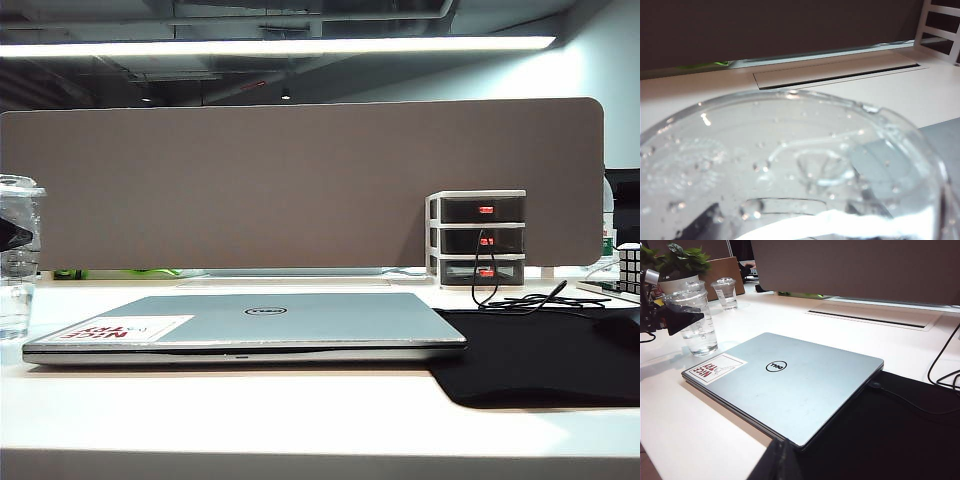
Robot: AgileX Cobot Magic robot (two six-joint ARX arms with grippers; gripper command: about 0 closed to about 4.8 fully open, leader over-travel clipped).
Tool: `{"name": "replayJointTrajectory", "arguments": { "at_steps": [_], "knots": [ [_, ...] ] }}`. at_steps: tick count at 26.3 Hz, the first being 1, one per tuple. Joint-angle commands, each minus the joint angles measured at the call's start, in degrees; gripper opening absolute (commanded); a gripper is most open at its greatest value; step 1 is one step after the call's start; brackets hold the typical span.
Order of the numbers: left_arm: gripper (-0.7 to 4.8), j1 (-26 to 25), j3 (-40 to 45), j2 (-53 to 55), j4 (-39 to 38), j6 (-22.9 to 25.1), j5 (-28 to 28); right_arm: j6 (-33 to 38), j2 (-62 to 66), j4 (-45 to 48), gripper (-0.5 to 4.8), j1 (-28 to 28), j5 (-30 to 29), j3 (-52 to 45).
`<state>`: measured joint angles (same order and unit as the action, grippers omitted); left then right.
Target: Pick up the coffee cup and place it on the left side of the laptop.
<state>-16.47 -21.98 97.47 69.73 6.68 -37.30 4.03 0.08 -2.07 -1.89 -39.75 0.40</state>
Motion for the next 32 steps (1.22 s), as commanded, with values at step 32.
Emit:
{"name": "replayJointTrajectory", "arguments": {
  "at_steps": [32],
  "knots": [
    [4.57, -1.55, 11.69, -2.08, 7.04, -17.88, 1.09, -0.22, -0.04, 0.55, -0.01, 0.0, -1.31, -0.37]
  ]
}}
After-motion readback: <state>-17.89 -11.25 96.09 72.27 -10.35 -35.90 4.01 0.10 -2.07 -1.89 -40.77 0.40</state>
